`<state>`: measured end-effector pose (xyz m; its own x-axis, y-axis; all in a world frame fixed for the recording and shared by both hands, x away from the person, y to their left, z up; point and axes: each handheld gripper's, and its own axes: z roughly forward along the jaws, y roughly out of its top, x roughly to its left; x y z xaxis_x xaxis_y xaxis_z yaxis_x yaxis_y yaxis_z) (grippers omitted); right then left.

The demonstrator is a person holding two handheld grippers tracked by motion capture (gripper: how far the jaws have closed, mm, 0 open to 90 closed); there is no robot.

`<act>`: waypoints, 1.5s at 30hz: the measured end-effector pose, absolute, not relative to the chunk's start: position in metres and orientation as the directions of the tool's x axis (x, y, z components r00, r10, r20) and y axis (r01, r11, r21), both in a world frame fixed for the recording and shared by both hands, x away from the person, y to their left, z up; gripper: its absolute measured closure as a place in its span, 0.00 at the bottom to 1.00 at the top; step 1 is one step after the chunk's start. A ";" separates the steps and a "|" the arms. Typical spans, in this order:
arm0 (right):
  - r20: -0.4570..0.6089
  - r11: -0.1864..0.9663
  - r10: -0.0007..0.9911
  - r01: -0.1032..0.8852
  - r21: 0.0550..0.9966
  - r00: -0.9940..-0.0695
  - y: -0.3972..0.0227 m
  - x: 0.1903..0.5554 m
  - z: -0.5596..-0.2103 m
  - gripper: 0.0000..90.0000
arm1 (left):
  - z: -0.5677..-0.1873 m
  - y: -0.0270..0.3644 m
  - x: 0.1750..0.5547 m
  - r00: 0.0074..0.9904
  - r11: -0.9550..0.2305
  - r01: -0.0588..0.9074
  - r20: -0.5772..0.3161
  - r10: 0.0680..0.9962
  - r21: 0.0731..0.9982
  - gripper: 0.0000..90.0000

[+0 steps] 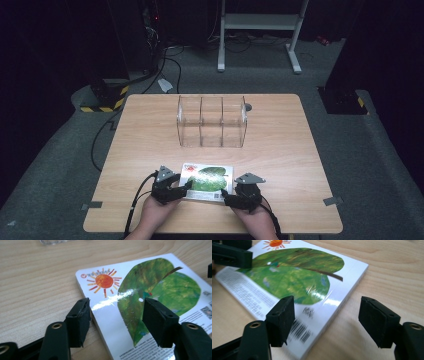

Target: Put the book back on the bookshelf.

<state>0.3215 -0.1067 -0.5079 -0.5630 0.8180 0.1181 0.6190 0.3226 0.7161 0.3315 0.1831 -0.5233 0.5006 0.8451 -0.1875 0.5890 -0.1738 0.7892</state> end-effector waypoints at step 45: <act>0.070 0.340 0.825 0.590 0.733 -0.561 -0.105 0.318 -0.516 0.37 | -0.525 0.173 0.340 0.458 -0.115 0.614 -0.235 0.857 0.781 0.55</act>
<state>0.3180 -0.1054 -0.5158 -0.5615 0.8245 0.0698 0.5899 0.3397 0.7325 0.3400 0.1733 -0.5246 0.4582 0.8573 -0.2347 0.6143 -0.1146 0.7807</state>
